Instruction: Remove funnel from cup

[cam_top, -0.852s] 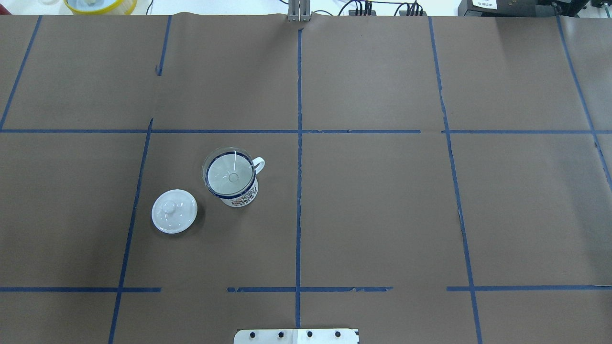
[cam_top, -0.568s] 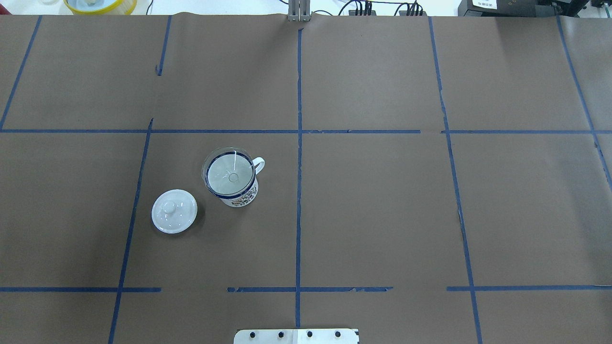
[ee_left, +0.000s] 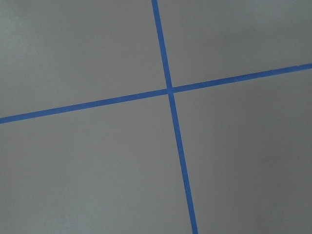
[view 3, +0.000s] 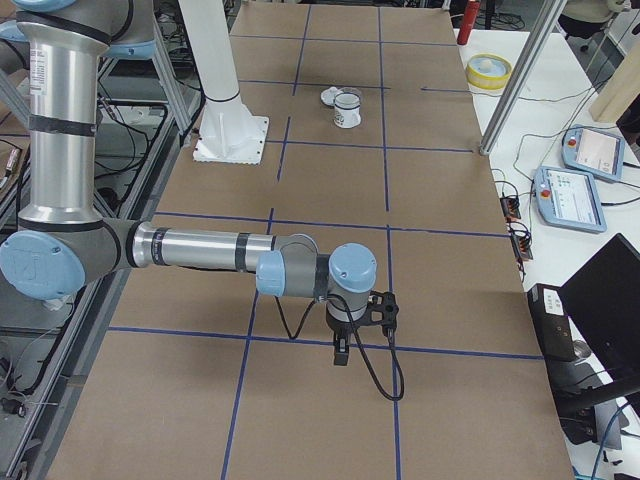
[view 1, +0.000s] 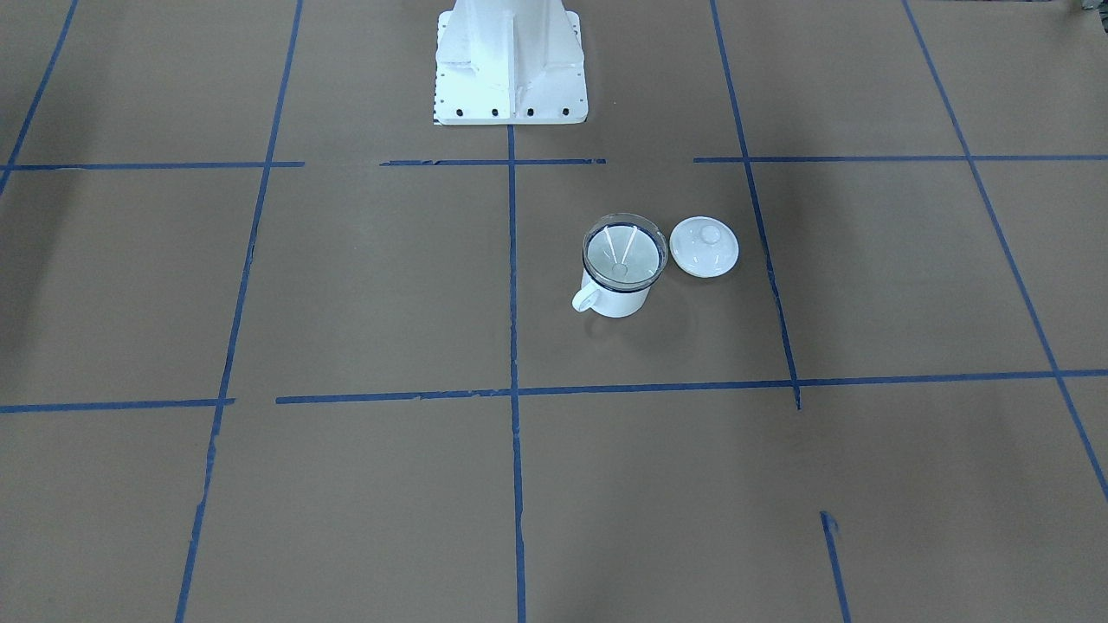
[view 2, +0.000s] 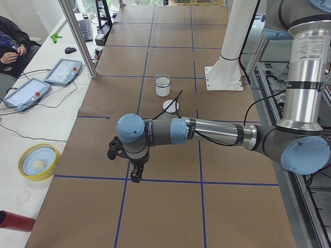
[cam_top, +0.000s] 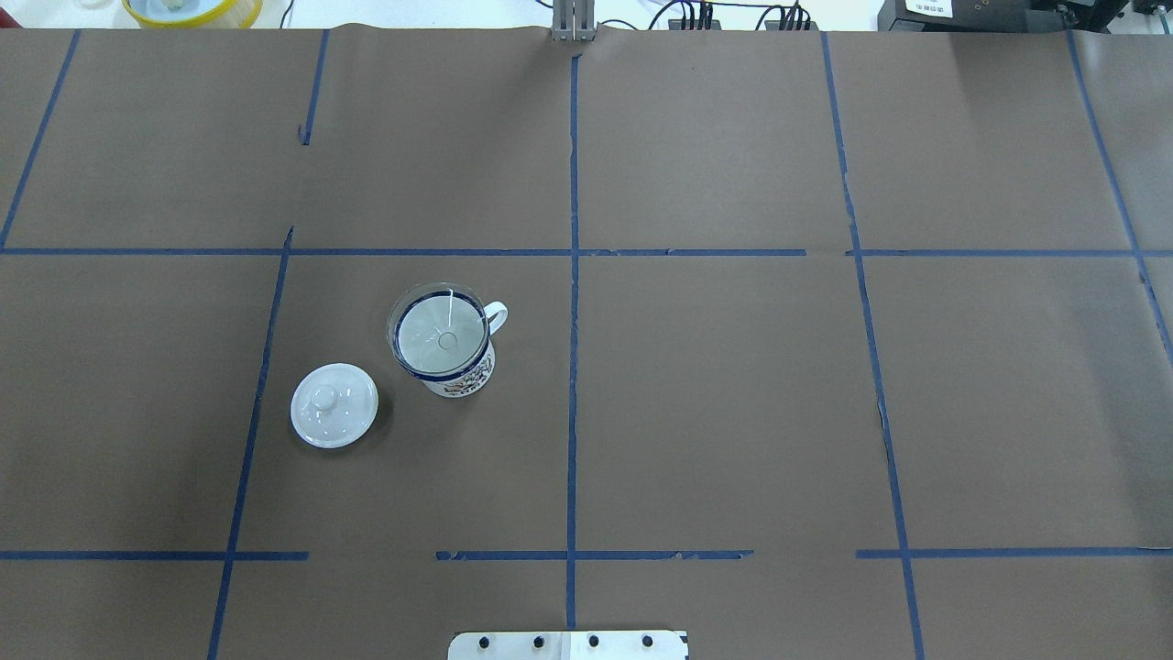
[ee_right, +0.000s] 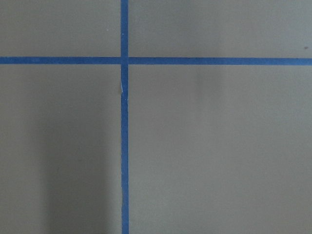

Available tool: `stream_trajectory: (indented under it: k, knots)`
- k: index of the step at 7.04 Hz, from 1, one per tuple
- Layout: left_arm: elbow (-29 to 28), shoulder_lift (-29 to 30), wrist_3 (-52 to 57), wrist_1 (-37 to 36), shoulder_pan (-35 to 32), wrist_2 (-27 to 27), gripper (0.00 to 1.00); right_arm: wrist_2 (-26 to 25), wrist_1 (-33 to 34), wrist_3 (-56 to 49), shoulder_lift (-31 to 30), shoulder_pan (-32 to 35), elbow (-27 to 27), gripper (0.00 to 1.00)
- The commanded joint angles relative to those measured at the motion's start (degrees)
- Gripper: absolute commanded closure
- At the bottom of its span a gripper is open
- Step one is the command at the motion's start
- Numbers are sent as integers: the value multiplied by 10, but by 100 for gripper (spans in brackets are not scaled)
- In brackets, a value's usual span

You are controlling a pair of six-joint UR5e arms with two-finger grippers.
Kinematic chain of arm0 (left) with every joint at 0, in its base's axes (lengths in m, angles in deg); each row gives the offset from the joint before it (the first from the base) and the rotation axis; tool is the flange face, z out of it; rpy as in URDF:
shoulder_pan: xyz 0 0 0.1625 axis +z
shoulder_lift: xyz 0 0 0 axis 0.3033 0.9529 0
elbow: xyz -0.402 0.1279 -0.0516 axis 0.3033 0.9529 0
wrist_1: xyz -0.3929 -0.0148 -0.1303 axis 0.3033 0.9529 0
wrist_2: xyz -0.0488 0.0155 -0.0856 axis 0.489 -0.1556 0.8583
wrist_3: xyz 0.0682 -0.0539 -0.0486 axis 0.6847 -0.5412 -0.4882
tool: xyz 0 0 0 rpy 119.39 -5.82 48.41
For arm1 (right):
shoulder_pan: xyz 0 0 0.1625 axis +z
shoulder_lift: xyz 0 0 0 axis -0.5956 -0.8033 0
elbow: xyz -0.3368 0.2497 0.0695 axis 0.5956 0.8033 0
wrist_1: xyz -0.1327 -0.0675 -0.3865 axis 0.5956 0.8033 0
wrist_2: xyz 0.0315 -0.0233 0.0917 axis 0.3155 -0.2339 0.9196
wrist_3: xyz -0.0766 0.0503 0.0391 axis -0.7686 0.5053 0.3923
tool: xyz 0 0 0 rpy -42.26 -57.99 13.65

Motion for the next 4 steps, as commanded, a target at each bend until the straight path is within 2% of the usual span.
stream_trajectory:
  k: [1, 2, 3, 4]
  knots:
    - [2, 3, 5, 5, 2, -1, 0, 0, 0, 0, 0, 0, 0, 0]
    - [7, 9, 7, 46, 2, -15, 0, 0, 0, 0, 0, 0, 0, 0]
    - [7, 9, 6, 109, 2, -64, 0, 0, 0, 0, 0, 0, 0, 0]
    - [4, 4, 0, 189, 1, -90, 0, 0, 0, 0, 0, 0, 0, 0]
